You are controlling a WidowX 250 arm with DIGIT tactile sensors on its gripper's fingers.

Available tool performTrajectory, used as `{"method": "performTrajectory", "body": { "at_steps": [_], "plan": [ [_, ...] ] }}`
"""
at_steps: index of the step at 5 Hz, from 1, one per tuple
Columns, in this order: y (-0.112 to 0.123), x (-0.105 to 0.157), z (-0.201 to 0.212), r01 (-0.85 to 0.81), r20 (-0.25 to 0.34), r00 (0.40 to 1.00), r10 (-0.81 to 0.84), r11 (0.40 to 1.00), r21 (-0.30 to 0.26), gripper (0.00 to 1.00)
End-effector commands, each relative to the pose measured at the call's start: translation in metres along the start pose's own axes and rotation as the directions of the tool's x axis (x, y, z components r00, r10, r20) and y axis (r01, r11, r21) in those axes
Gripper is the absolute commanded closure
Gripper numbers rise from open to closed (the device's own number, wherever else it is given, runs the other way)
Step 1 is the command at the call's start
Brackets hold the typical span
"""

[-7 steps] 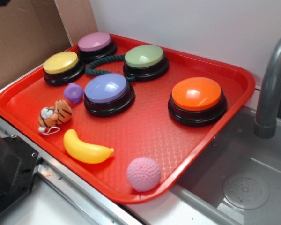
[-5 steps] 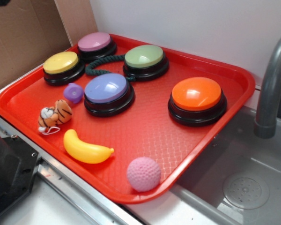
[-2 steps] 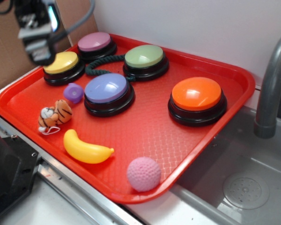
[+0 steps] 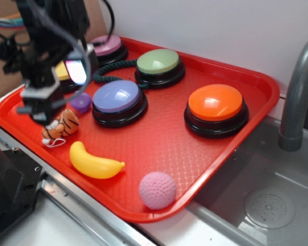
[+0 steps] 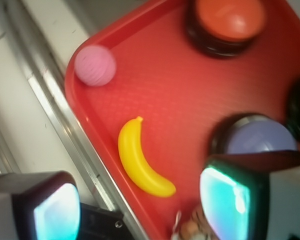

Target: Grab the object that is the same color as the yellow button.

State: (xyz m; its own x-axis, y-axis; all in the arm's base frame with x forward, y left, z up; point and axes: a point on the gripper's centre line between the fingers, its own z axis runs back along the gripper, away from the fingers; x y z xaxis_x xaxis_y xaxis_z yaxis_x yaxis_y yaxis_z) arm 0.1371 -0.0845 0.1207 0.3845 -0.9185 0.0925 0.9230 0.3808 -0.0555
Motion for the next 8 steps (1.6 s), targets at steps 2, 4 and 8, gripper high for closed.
{"method": "performTrajectory", "body": {
  "at_steps": [2,4,8],
  "plan": [
    [0.006,0.003,-0.060,0.259,0.012,0.966,-0.259,0.966,-0.022,0.00],
    [0.008,-0.009,-0.097,0.209,0.030,0.978,-0.207,0.974,-0.082,0.00],
    [0.028,-0.003,-0.096,0.151,-0.026,0.988,-0.153,0.986,-0.076,1.00]
  ]
}}
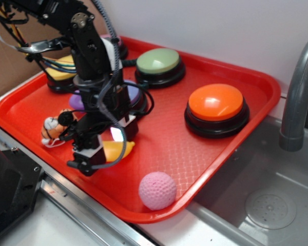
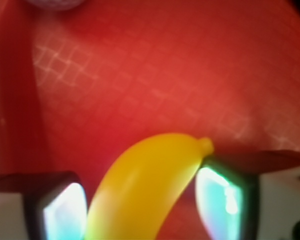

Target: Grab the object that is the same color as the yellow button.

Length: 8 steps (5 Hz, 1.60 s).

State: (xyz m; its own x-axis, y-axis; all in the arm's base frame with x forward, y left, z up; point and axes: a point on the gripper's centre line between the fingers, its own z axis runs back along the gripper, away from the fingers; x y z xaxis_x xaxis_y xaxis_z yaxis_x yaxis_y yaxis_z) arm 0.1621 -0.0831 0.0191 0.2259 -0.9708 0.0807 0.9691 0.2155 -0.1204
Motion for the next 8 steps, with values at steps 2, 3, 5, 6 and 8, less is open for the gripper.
{"method": "performTrajectory", "body": {
  "at_steps": [2,3,5,6,8],
  "plan": [
    [0.003,0.001,-0.002,-0.060,-0.030,0.998,0.059,0.998,-0.032,1.00],
    [0.007,0.012,0.016,-0.192,-0.017,0.981,0.191,0.981,-0.040,1.00],
    [0.022,0.012,0.088,-0.633,0.056,0.772,0.633,0.774,-0.028,1.00],
    [0.030,-0.008,0.113,-0.795,0.100,0.604,0.791,0.607,-0.005,1.00],
    [0.038,-0.041,0.147,-0.940,0.097,0.339,0.936,0.333,0.068,1.00]
  ]
}}
